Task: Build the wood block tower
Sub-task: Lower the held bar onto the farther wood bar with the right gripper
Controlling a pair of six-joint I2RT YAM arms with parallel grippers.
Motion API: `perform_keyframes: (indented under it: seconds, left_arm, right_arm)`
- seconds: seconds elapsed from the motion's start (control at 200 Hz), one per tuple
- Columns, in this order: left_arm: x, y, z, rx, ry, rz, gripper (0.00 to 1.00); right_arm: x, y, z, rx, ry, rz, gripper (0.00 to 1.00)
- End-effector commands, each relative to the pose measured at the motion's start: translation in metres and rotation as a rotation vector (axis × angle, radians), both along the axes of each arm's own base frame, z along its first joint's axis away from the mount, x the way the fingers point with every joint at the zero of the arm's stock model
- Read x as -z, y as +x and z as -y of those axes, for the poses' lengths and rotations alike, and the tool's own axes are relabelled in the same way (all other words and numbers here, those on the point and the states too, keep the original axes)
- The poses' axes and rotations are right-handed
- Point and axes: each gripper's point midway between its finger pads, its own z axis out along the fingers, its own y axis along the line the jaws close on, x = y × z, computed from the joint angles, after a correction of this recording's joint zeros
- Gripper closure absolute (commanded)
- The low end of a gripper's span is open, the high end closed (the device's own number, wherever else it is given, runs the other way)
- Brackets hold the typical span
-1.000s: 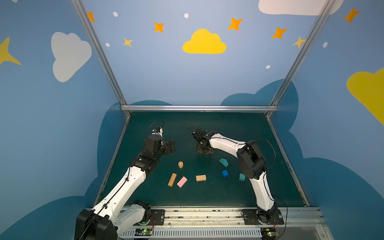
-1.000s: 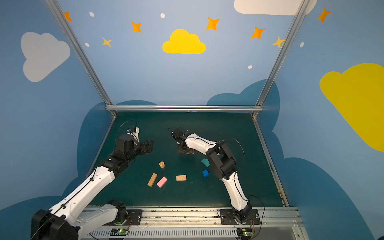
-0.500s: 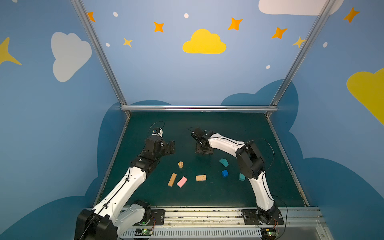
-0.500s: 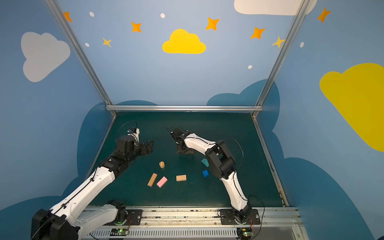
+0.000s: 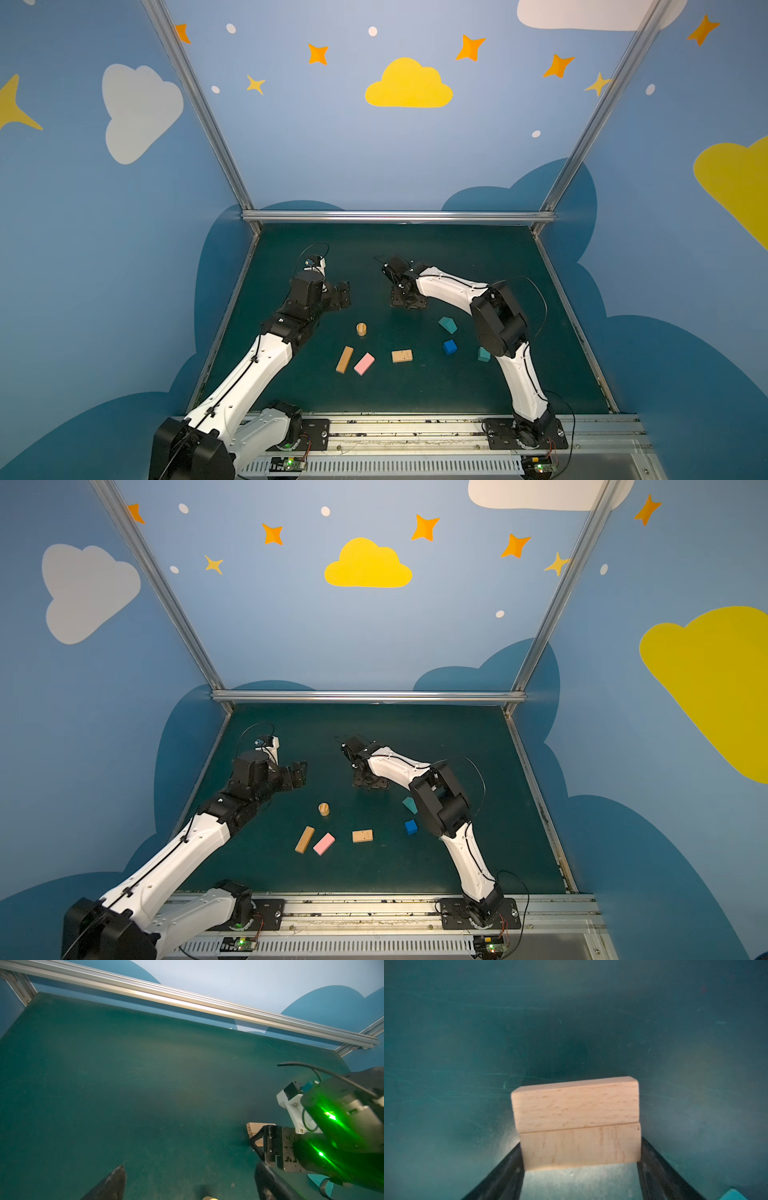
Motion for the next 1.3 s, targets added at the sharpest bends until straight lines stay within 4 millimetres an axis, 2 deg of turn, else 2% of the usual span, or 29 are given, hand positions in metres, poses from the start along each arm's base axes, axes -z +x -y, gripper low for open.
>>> perform_keyframes:
  seconds: [0.0, 1.096, 1.297]
  left_arm:
    - [0.0001, -0.0023, -0.0003, 0.003, 0.007, 0.005, 0.04]
    - [-0.0005, -0.0032, -0.0006, 0.003, 0.007, 0.010, 0.04]
    - [0.0007, -0.0035, -0.0011, 0.001, 0.008, 0.007, 0.04]
  right_arm:
    - [0.0173, -0.0083, 0.0036, 0.007, -0.034, -0.047, 0.21]
    - [0.0205, -0.0085, -0.0013, 0.012, -0.008, -0.062, 0.21]
    - [0.0200, -0.0084, -0.0014, 0.008, -0.008, -0.061, 0.17]
